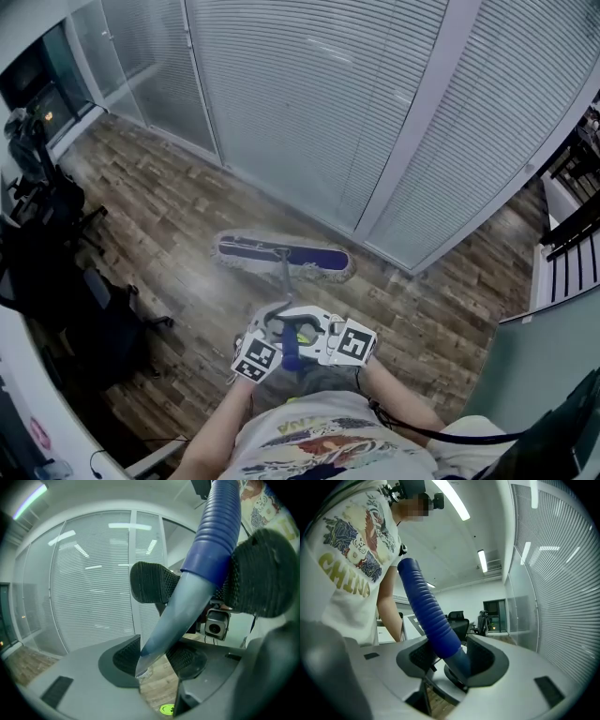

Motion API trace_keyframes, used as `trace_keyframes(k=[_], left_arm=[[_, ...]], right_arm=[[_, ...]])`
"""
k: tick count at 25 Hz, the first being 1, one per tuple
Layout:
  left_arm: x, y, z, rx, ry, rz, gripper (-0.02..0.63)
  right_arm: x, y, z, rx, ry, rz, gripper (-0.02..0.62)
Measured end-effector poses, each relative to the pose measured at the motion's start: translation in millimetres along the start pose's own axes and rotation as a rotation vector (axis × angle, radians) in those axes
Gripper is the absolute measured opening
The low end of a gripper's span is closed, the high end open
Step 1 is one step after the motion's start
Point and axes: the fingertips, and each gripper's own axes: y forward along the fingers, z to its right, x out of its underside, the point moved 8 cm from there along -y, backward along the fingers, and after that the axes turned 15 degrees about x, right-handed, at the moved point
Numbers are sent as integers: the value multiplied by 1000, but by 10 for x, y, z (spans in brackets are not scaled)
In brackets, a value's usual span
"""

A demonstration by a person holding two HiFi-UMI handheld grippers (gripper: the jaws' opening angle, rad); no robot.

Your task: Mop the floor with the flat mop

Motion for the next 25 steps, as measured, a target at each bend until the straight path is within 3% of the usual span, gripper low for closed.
trace_keyframes(k=[14, 19, 25], left_arm=[[-374, 814, -1947, 0, -9, -18, 149], [-405, 995, -2311, -6, -18, -16, 153], [-366, 994, -2316, -8, -35, -23, 155]], right_arm=[[101, 565, 2061, 17, 33, 29, 190], [183, 654, 2435, 52, 110, -3, 193], [231, 672, 2437, 64, 142, -12, 199]])
